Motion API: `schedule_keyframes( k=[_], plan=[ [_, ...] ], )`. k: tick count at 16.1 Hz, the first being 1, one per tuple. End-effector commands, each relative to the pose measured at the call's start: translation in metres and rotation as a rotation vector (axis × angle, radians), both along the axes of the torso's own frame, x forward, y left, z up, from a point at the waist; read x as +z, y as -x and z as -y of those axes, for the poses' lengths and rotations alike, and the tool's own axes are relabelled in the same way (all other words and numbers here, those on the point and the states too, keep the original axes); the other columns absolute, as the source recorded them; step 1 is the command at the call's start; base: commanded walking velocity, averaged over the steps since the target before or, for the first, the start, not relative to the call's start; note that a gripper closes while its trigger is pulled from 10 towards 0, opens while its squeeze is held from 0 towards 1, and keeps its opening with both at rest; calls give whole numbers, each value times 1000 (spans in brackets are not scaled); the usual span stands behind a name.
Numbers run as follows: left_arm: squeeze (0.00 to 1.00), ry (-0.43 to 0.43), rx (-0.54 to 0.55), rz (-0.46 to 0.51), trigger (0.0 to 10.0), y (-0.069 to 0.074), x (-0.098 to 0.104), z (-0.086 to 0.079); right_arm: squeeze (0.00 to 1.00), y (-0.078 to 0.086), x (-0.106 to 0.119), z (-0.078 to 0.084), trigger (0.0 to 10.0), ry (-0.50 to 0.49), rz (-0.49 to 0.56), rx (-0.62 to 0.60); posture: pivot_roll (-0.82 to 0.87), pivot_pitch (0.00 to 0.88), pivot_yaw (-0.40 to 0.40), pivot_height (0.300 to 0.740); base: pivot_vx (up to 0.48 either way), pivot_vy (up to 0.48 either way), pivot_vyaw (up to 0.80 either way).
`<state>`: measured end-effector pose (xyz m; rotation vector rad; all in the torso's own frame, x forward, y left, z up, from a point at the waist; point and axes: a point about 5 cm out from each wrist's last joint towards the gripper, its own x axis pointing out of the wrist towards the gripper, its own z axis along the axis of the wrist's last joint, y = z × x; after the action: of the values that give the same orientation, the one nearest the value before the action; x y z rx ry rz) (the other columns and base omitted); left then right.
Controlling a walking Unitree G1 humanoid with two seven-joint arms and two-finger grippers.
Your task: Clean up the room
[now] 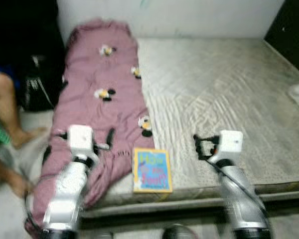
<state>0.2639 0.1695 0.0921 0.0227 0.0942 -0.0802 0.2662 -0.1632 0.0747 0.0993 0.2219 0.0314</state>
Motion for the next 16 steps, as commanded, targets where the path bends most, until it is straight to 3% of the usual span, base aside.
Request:
schedule_keyframes(
  k=[1,3,7,16],
  plan=[
    [0,-6,-2,25,10000,1,4,-1,0,-3,5,-2,10000,-1,17,14,-42,68,-50,740,0,0,0],
    [0,-42,-12,40,10000,3,8,3,0,-3,8,-2,10000,3,20,15,-40,88,-53,740,0,0,0],
    [0,-7,3,-11,10000,7,2,-1,0,-1,10,-1,10000,1,28,7,-42,105,-57,740,0,0,0],
    [0,-22,11,20,10000,6,8,-1,0,1,13,-3,10000,-15,36,16,-35,106,-61,736,0,0,0]
  ],
)
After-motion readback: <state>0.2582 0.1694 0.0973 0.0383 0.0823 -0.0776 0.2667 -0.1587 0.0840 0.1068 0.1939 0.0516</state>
